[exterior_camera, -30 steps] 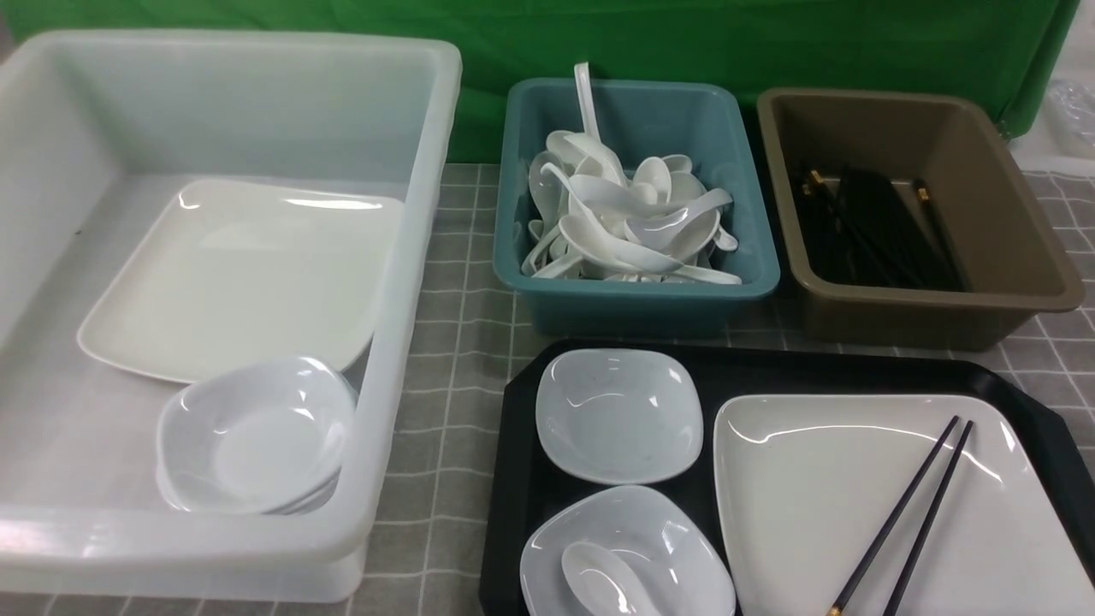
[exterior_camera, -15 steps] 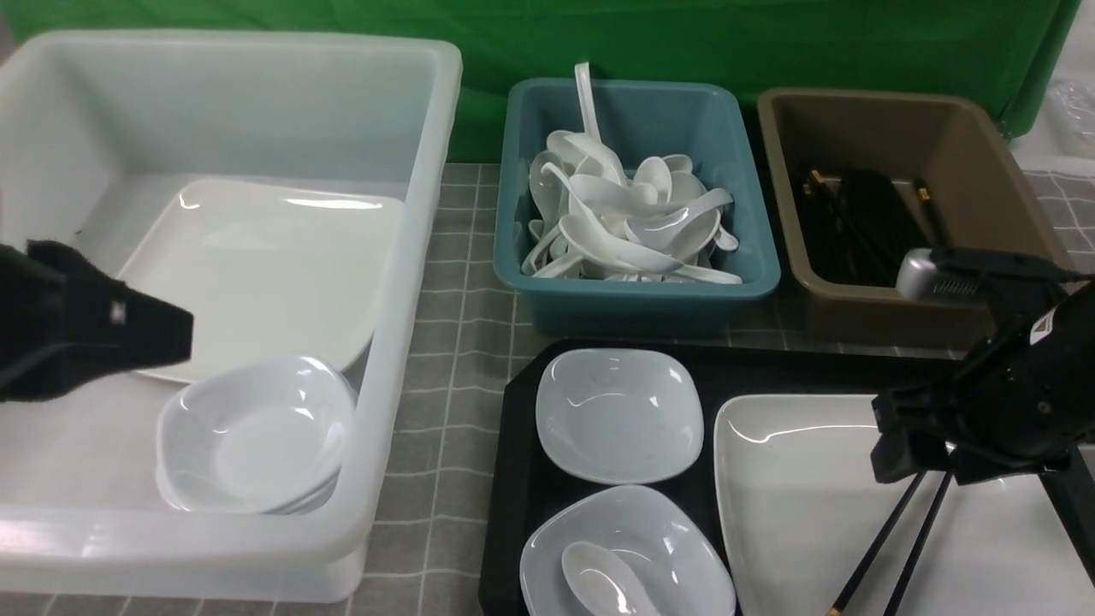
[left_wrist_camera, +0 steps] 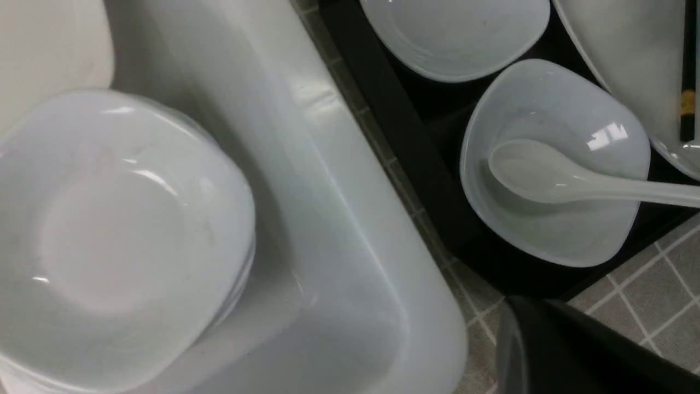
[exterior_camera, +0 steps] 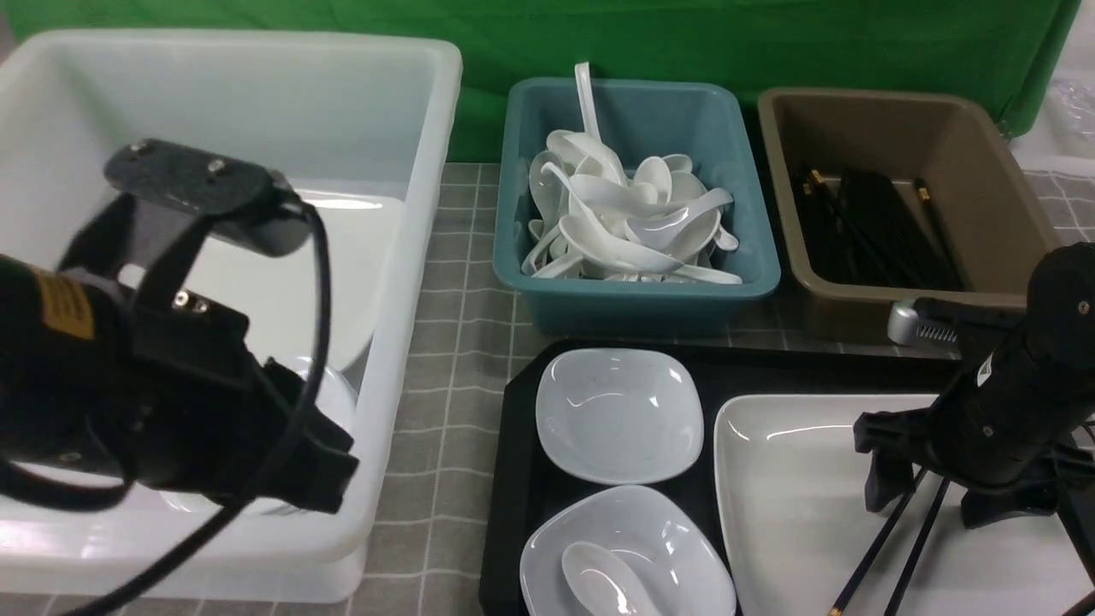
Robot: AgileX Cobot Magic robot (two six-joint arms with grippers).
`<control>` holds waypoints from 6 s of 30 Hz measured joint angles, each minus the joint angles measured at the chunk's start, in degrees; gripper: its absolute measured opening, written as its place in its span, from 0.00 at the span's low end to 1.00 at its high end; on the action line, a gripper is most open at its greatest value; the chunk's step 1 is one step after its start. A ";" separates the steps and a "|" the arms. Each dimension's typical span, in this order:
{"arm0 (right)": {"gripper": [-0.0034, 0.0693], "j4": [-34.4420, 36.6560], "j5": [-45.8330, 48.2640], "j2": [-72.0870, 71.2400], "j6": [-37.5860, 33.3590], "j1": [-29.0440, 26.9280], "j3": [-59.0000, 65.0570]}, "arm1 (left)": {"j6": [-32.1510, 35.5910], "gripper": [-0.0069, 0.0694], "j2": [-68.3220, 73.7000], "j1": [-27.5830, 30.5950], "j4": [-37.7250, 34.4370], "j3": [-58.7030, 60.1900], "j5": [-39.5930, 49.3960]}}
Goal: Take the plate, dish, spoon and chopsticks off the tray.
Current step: Use the right arm to grab a pair of chopsticks from the plate, then use the right arm to put the chopsticks into the small storage box on the right, then use the left arm to grab a soup spoon from the plate, then use the left arm to put the soup spoon into the small storage box in the middle
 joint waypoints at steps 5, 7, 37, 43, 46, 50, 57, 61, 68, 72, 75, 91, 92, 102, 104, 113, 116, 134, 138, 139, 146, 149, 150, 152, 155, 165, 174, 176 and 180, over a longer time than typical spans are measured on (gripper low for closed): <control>0.81 -0.33 1.00 0.35 0.61 0.00 -0.21 | -0.96 0.09 0.12 -4.85 1.16 0.00 -3.34; 0.70 0.18 1.98 0.36 1.43 0.00 -0.33 | -1.28 0.09 0.12 -5.71 1.23 0.00 -4.86; 0.14 4.87 6.10 -8.59 -4.65 0.07 -4.39 | -2.44 0.09 0.36 -5.86 -0.64 0.00 -12.93; 0.14 4.92 8.39 -8.94 -5.28 -0.10 -12.02 | -0.26 0.09 6.80 -5.86 -1.16 -1.49 -21.46; 0.14 5.85 8.76 -8.78 -5.76 -1.68 -16.58 | 1.67 0.09 12.22 -5.86 -2.49 -4.63 -21.85; 0.14 9.60 9.05 -7.24 -7.32 -6.23 -24.20 | 6.37 0.09 20.18 -5.86 -5.43 -11.56 -21.92; 0.14 16.54 7.46 0.49 -10.56 -12.28 -36.70 | 14.19 0.09 31.37 -5.86 -12.52 -23.08 -21.92; 0.14 17.26 3.78 6.01 -10.37 -13.59 -42.44 | 14.90 0.09 34.69 -5.86 -13.17 -26.10 -22.13; 0.14 17.84 -6.45 17.24 -8.46 -13.83 -50.15 | 20.02 0.09 37.98 -5.86 -14.07 -27.08 -23.01; 0.16 17.84 -10.46 21.46 -8.40 -13.83 -50.31 | 20.44 0.09 38.53 -5.86 -14.97 -27.12 -22.54; 0.28 17.84 -9.10 22.82 -8.40 -13.83 -50.31 | 20.49 0.09 38.53 -5.86 -14.97 -27.12 -21.06; 0.14 17.66 30.52 4.99 -27.26 -10.81 -54.20 | 11.73 0.09 31.81 -5.92 -10.45 -28.40 -0.58; 0.12 17.66 30.57 3.76 -28.21 -9.69 -53.28 | 10.87 0.09 31.01 -5.98 -9.51 -28.39 0.05; 0.11 15.57 30.46 -10.69 -30.57 1.74 -31.40 | 13.03 0.09 28.39 -13.84 -3.04 -26.84 7.24; 0.12 15.24 30.10 -12.78 -30.57 1.73 -27.74 | 15.47 0.09 28.44 -17.25 -1.35 -25.15 5.81; 0.16 10.01 25.36 -21.58 -27.88 -2.10 -15.22 | 26.66 0.13 34.19 -25.34 -1.17 -18.20 -4.37; 0.17 9.83 25.24 -23.18 -27.05 -2.94 -13.61 | 28.85 0.21 38.06 -25.40 -1.60 -17.90 -6.19; 0.22 9.83 22.88 -25.90 -25.66 -3.01 -13.19 | 38.05 0.71 45.76 -25.40 1.73 -17.84 -10.73; 0.23 9.83 22.74 -25.90 -25.66 -3.01 -13.19 | 38.21 0.71 46.69 -25.40 1.83 -17.84 -10.82; 0.23 9.88 22.74 -25.90 -25.66 -3.01 -13.19 | 38.21 0.70 46.84 -25.40 1.89 -17.84 -11.02; 0.24 9.88 22.74 -25.90 -25.66 -3.01 -13.19 | 36.59 0.62 47.79 -25.40 2.33 -17.84 -13.53; 0.24 9.88 22.74 -25.90 -25.66 -3.01 -13.19 | 34.73 0.52 47.92 -25.40 2.33 -17.84 -13.82; 0.24 9.88 22.74 -25.90 -25.66 -3.01 -13.19 | 33.95 0.47 47.97 -25.40 2.51 -17.84 -13.86; 0.24 9.88 22.67 -25.90 -25.66 -3.01 -13.19 | 32.73 0.34 48.03 -25.40 2.81 -17.84 -14.06; 0.25 9.88 22.60 -25.90 -25.66 -3.01 -13.19 | 31.99 0.18 48.03 -25.40 2.77 -17.84 -14.19; 0.27 9.88 22.41 -25.90 -25.66 -3.01 -13.19 | 24.15 0.12 44.98 -24.22 4.69 -18.72 -13.76; 0.28 10.12 19.50 -25.90 -25.47 -3.01 -13.19 | 18.41 0.12 41.10 -12.77 -3.25 -32.99 -10.01; 0.29 10.18 19.00 -25.90 -25.47 -3.01 -13.19 | 18.14 0.12 41.31 -9.77 -6.26 -38.29 -10.43; 0.29 10.42 17.35 -25.90 -25.47 -3.01 -13.19 | 18.33 0.12 43.39 -5.20 -8.10 -47.28 -14.60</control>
